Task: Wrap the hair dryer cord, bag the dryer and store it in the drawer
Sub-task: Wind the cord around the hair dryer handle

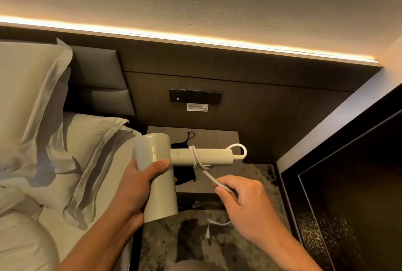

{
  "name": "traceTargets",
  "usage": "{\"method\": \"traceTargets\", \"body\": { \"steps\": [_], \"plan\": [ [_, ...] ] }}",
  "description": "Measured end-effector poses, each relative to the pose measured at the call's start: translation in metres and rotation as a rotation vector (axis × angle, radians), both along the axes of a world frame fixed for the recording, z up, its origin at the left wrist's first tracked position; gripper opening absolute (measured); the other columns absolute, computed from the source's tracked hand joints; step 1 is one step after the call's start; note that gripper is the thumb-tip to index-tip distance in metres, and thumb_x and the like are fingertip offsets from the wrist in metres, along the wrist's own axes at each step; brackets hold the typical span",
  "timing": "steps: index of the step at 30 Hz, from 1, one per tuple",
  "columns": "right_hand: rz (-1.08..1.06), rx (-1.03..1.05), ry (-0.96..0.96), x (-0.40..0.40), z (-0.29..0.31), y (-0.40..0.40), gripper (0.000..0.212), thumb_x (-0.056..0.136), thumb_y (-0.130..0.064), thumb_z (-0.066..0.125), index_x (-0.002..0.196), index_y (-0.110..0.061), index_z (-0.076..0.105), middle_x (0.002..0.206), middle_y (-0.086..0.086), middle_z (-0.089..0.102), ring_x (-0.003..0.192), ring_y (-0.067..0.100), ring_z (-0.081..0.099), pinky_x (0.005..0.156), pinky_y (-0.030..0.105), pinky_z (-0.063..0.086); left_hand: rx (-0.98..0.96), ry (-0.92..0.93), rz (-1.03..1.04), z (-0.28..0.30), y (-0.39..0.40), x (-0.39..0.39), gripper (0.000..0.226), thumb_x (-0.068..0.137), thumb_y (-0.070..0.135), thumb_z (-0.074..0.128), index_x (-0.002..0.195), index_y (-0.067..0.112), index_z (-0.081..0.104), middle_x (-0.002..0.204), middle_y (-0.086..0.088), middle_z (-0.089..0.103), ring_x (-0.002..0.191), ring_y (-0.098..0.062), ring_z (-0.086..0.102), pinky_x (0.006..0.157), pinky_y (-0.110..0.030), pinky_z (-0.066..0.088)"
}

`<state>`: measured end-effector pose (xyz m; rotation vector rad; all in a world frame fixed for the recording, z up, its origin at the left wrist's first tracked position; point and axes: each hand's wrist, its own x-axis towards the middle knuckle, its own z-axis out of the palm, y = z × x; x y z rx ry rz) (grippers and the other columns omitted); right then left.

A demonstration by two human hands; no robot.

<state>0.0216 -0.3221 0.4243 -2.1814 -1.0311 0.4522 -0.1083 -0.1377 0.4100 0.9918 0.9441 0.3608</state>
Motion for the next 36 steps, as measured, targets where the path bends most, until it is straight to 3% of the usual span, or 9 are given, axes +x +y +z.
{"method": "traceTargets", "body": {
  "steps": [4,7,10,15,18,21,24,28,36],
  "plan": [
    [0.033,-0.011,-0.006,-0.004,0.001,0.004,0.014,0.097,-0.032,0.058,0.092,-0.031,0.071,0.076,-0.016,0.065,0.085,0.001,0.058,0.060,0.014,0.044,0.163,0.115,-0.024,-0.006,-0.008,0.000,0.074,0.058,0.041,0.090,0.117,0.037,0.047,0.111,-0.014,0.062,0.096,-0.036,0.068,0.067,-0.048,0.060],
    [0.013,-0.008,-0.005,-0.002,0.004,0.003,0.013,0.095,-0.031,0.062,0.086,-0.030,0.072,0.070,-0.015,0.064,0.081,0.001,0.059,0.060,0.013,0.044,0.284,0.120,-0.041,-0.008,-0.008,-0.002,0.063,0.069,0.038,0.085,0.117,0.038,0.043,0.110,-0.008,0.060,0.093,-0.028,0.066,0.063,-0.038,0.056],
    [-0.008,0.004,-0.025,0.005,0.010,0.000,0.010,0.088,-0.034,0.070,0.080,-0.030,0.073,0.072,-0.018,0.066,0.083,-0.003,0.061,0.064,0.009,0.046,0.387,0.163,-0.168,-0.005,-0.002,-0.007,0.081,0.053,0.052,0.089,0.119,0.038,0.044,0.108,-0.002,0.060,0.091,-0.022,0.065,0.064,-0.034,0.054],
    [0.058,0.010,-0.057,0.014,0.025,-0.001,0.013,0.079,-0.045,0.074,0.078,-0.032,0.073,0.072,-0.020,0.067,0.076,0.000,0.064,0.060,0.022,0.053,0.439,0.127,-0.376,0.006,0.007,-0.014,0.076,0.043,0.062,0.076,0.111,0.049,0.044,0.108,0.003,0.061,0.089,-0.015,0.067,0.061,-0.024,0.055],
    [0.020,0.051,-0.039,0.021,0.032,-0.003,0.034,0.062,-0.062,0.079,0.069,-0.030,0.071,0.066,-0.014,0.068,0.066,0.006,0.064,0.053,0.031,0.055,0.465,0.116,-0.493,0.014,0.013,-0.019,0.081,0.045,0.062,0.075,0.118,0.049,0.042,0.110,0.005,0.060,0.090,-0.013,0.067,0.064,-0.022,0.055],
    [0.016,0.062,0.003,0.031,0.040,-0.004,0.053,0.044,-0.073,0.083,0.065,-0.026,0.068,0.062,-0.008,0.068,0.057,0.009,0.062,0.045,0.029,0.053,0.387,0.038,-0.562,0.018,0.014,-0.026,0.086,0.046,0.056,0.078,0.124,0.047,0.045,0.111,-0.001,0.063,0.092,-0.014,0.070,0.069,-0.028,0.058],
    [0.096,0.098,0.166,0.037,0.043,-0.001,0.037,0.054,-0.059,0.086,0.070,-0.028,0.071,0.068,-0.006,0.070,0.061,0.009,0.063,0.052,0.022,0.052,0.268,-0.028,-0.580,0.021,0.014,-0.031,0.093,0.041,0.049,0.085,0.126,0.040,0.048,0.108,-0.008,0.066,0.086,-0.023,0.073,0.068,-0.031,0.059],
    [0.168,0.163,0.281,0.041,0.044,0.001,0.017,0.067,-0.045,0.078,0.076,-0.030,0.076,0.076,-0.004,0.073,0.071,0.014,0.068,0.064,0.023,0.057,0.142,-0.078,-0.562,0.022,0.015,-0.035,0.114,0.025,0.060,0.096,0.126,0.033,0.050,0.097,-0.010,0.071,0.082,-0.030,0.073,0.065,-0.037,0.060],
    [0.194,0.226,0.283,0.032,0.041,0.014,0.020,0.067,-0.047,0.078,0.072,-0.028,0.073,0.072,-0.001,0.071,0.067,0.017,0.063,0.061,0.026,0.053,0.010,-0.164,-0.590,0.019,0.018,-0.037,0.092,0.040,0.046,0.098,0.122,0.029,0.060,0.096,-0.020,0.071,0.082,-0.039,0.069,0.067,-0.046,0.059]
  ]
}}
